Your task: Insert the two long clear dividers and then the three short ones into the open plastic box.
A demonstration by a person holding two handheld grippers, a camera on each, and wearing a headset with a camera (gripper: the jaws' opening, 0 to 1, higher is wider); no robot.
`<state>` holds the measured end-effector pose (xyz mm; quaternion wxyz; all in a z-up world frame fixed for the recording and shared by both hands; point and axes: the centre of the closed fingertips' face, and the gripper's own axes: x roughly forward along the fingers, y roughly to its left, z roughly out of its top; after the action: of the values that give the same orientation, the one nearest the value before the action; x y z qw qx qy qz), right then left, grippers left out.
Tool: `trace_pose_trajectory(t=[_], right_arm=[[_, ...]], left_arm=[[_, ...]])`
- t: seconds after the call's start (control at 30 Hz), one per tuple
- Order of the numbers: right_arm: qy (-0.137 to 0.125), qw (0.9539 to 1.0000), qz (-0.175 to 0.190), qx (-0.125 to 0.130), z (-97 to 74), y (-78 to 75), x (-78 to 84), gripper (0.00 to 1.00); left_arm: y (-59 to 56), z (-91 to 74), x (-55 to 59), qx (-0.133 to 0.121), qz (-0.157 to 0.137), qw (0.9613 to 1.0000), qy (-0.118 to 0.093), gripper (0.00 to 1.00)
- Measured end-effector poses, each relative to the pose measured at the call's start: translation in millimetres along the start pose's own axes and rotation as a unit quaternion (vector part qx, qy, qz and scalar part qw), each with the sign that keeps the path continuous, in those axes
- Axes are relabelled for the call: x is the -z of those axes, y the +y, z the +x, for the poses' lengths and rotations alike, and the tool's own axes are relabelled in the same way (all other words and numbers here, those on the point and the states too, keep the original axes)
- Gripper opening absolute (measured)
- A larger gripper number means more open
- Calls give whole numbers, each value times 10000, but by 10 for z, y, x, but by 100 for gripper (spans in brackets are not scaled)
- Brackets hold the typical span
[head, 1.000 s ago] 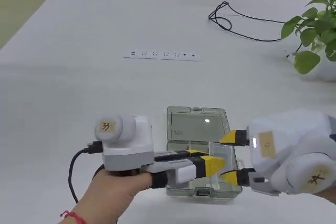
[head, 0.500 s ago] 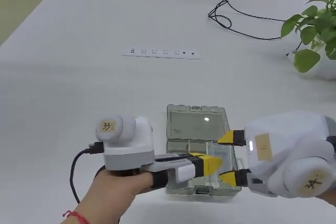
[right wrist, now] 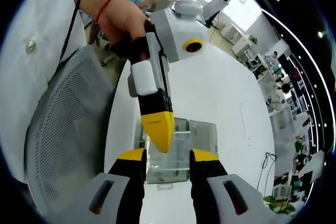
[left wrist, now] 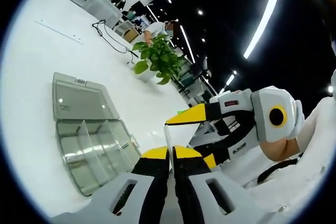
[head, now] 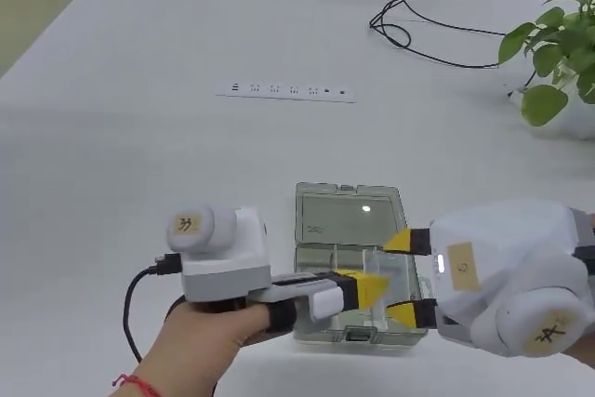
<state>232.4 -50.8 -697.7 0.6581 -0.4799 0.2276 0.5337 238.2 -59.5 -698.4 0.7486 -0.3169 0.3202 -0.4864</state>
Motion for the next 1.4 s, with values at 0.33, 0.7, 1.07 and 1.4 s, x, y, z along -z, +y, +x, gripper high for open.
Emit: trace_pose_trajectory(t=[0.33,0.7,1.07,1.4], right_arm=[[-353,9985,416,-110,-106,-91,-55,35],[-1075,9811,1225,-1043,-243,-76,-152,25],[-1269,9621,1462,-1922,-284,118,-252,16],[-1271,9515,1526,-2351,-237,202,-226,11]], left_arm=[[35,-80,3,-53,689,9975,120,0],[-61,-142,199,272,2163,9736,679,0],[-195,-187,281,668,2895,9514,812,0],[-269,-199,240,876,3173,9414,732,0]])
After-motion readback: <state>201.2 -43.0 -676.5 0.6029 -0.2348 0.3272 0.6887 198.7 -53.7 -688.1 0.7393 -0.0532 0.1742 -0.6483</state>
